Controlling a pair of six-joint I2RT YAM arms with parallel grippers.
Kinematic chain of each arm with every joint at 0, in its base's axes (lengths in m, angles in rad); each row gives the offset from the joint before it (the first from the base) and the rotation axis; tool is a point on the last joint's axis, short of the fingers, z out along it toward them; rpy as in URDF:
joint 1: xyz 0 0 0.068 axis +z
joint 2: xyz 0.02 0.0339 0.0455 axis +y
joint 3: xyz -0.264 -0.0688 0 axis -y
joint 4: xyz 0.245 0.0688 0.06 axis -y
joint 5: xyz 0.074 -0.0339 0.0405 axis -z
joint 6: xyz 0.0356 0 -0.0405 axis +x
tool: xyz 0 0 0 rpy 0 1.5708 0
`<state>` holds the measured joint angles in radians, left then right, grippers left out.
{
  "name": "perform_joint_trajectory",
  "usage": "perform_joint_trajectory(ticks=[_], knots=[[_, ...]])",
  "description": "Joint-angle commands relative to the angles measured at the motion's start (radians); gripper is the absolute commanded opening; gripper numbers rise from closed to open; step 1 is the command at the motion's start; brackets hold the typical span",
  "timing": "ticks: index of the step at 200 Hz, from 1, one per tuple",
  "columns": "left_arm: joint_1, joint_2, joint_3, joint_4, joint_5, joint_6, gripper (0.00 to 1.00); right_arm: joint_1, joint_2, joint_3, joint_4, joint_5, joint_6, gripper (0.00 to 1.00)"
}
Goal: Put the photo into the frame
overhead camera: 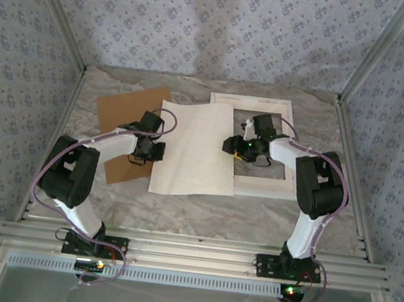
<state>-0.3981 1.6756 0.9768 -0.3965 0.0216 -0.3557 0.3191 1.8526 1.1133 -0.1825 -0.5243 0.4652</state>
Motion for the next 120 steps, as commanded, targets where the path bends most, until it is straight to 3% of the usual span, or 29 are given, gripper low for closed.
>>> perform_joint_trajectory(ticks=[1,42,74,82,93,109,120], knots=[[0.007,-0.005,-0.014,-0.009,0.014,0.003,0.0,0.004,-0.058,-0.008,-0.01,-0.039,0.007,0.54],[0.005,-0.004,-0.007,-0.008,0.018,-0.002,0.0,0.003,-0.093,-0.031,-0.007,-0.039,0.002,0.37],[0.005,-0.01,-0.004,-0.005,0.024,-0.009,0.12,0.0,-0.084,-0.018,-0.018,-0.032,-0.005,0.15],[0.005,-0.015,-0.003,-0.007,0.027,-0.012,0.21,-0.003,-0.082,-0.012,-0.026,-0.03,-0.009,0.08],[0.005,-0.024,0.001,-0.012,0.029,-0.018,0.41,-0.013,-0.084,-0.004,-0.041,-0.026,-0.018,0.01],[0.006,-0.053,0.003,-0.015,0.025,-0.036,0.66,-0.033,-0.098,0.01,-0.078,-0.021,-0.045,0.0],[0.006,-0.083,-0.002,-0.006,0.014,-0.052,0.94,-0.053,-0.115,0.025,-0.123,-0.012,-0.081,0.0]])
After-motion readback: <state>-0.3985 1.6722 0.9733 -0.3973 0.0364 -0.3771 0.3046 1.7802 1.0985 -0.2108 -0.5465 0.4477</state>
